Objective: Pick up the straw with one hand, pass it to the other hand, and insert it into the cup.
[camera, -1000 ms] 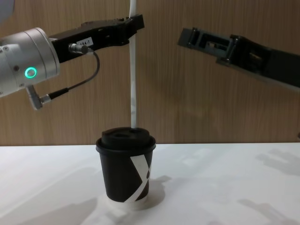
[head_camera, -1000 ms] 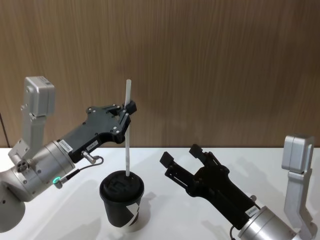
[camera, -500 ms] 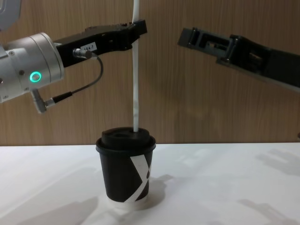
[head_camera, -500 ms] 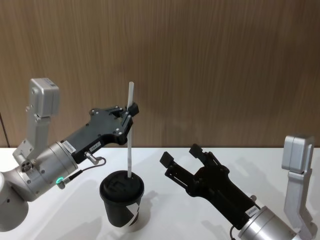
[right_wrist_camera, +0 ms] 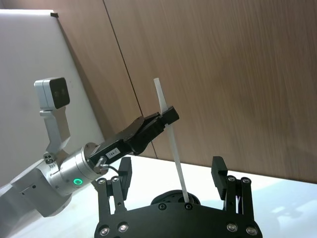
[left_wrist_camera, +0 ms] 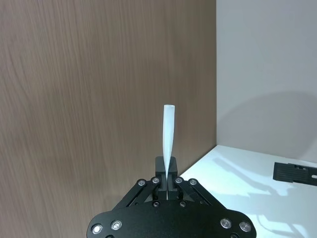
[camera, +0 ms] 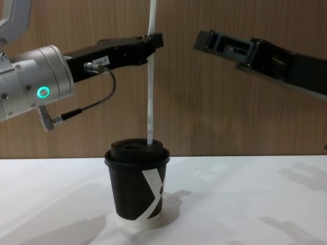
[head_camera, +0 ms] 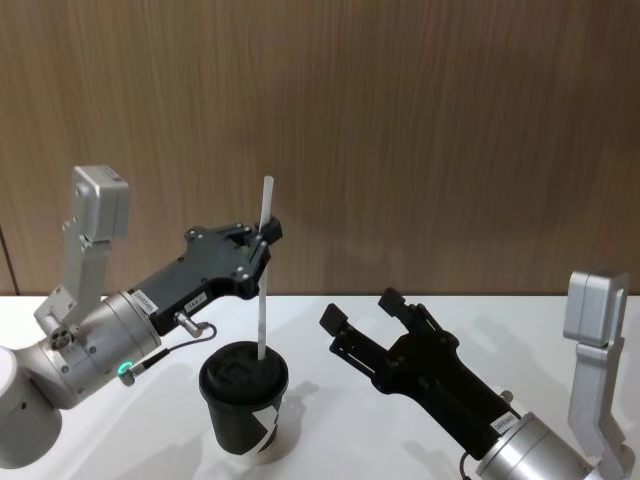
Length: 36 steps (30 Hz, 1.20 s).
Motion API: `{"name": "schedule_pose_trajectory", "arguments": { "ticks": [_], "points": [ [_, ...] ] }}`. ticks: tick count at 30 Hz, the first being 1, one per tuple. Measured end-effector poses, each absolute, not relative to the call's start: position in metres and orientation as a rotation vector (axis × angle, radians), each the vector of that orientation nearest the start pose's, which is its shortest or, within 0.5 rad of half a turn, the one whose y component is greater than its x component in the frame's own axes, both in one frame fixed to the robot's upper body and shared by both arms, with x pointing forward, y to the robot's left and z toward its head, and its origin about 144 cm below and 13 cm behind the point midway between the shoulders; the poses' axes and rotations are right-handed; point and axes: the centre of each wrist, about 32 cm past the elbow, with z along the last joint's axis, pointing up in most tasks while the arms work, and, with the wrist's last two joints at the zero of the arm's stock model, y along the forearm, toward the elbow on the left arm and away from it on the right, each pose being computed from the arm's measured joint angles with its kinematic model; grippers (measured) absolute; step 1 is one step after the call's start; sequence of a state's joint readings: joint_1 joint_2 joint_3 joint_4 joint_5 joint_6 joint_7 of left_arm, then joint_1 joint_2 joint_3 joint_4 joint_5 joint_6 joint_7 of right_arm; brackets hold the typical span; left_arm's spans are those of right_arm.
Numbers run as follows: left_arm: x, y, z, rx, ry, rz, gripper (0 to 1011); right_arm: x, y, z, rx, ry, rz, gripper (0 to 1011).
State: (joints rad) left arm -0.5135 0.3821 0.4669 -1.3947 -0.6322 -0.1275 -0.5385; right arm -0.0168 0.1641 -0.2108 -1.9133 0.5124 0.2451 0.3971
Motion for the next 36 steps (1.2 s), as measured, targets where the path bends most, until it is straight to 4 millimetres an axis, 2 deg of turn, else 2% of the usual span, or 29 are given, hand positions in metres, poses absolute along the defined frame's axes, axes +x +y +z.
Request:
{"name": "schedule_pose_trajectory", "arguments": {
  "ticks": [7,23,32,33,36],
  "points": [
    [0.569,0.225,1.246,-0.24,-0.143,0.669,42,0.434,-0.193,1.234,0.289,0.195,-0.81,1001],
    [0.559,0.227,1.239,-0.237,-0.108,0.682,528,0.434,-0.193,1.234,0.289,0.195,-0.81,1001],
    [0.542,0.231,1.24,-0.257,-0.094,0.694,810,0.434,-0.193,1.234,0.289,0.195,-0.81,1001],
    [0.538,0.231,1.24,-0.261,-0.093,0.694,864,0.434,-0.193,1.234,0.289,0.195,-0.81,1001],
    [0.529,0.232,1.24,-0.27,-0.088,0.698,915,0.434,-0.193,1.234,0.289,0.195,-0.81,1001]
  ]
}}
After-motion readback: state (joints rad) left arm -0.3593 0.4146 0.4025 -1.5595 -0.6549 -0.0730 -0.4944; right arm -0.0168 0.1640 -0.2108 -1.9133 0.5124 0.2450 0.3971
